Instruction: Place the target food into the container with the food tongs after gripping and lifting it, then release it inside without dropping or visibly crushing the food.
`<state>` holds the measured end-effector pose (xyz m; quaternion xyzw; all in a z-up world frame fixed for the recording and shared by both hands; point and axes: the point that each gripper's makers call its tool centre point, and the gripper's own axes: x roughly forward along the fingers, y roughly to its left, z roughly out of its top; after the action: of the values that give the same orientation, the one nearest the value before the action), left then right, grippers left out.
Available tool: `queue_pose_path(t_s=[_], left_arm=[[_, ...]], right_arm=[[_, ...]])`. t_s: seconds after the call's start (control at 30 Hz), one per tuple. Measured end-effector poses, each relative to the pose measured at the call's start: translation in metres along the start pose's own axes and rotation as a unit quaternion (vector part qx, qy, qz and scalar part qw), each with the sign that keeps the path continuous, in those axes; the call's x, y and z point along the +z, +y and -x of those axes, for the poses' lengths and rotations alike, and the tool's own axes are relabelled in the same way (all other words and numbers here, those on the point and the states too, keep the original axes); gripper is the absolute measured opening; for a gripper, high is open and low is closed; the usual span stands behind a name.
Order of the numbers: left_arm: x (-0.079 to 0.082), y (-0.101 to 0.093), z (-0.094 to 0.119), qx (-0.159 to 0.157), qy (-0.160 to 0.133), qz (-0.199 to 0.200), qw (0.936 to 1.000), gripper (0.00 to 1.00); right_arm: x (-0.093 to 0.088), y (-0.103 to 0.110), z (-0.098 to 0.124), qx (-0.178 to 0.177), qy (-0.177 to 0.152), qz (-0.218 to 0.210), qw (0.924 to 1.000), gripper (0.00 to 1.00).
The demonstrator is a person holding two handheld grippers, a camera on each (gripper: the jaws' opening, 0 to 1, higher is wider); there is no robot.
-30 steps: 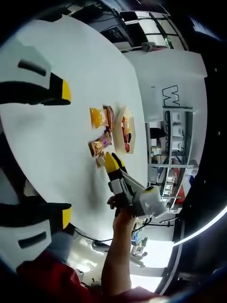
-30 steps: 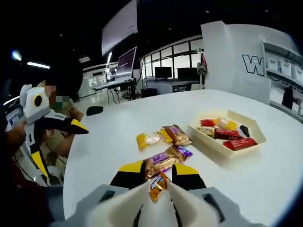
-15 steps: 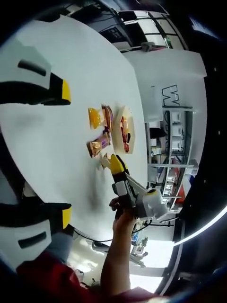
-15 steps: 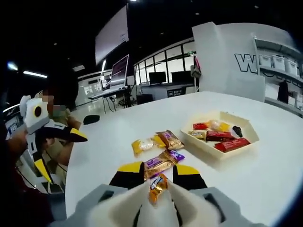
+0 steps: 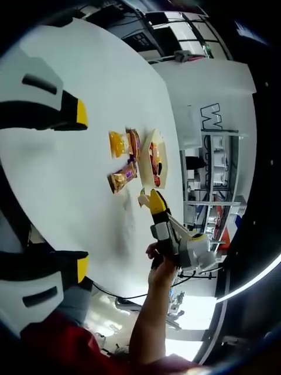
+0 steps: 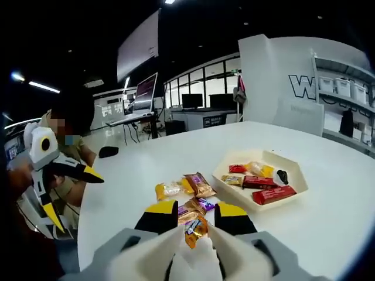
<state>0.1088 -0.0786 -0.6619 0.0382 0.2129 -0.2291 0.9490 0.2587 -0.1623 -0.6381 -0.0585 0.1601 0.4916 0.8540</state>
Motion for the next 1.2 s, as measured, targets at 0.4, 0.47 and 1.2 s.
queue_pose_path(t_s=[0.4,0.47,1.2], left_arm=[[0.000,0.002,0.001,0.003,-0.002,0.001,1.0000,0.82],[0.000,0.003,0.001,0.003,-0.002,0.002,1.0000,0.82],[-0.002,0.011,0.002,0.011,-0.002,0.007,0.9999,0.82]], right_arm=[[0.020,-0.017,0.000,-0.016,-0.009,0.020,0.9996,0.20],[0.024,-0.021,0.000,-0.018,-0.011,0.024,0.9995,0.20],[0.072,-0.063,-0.003,-0.053,-0.038,0.040,0.9971,0.20]])
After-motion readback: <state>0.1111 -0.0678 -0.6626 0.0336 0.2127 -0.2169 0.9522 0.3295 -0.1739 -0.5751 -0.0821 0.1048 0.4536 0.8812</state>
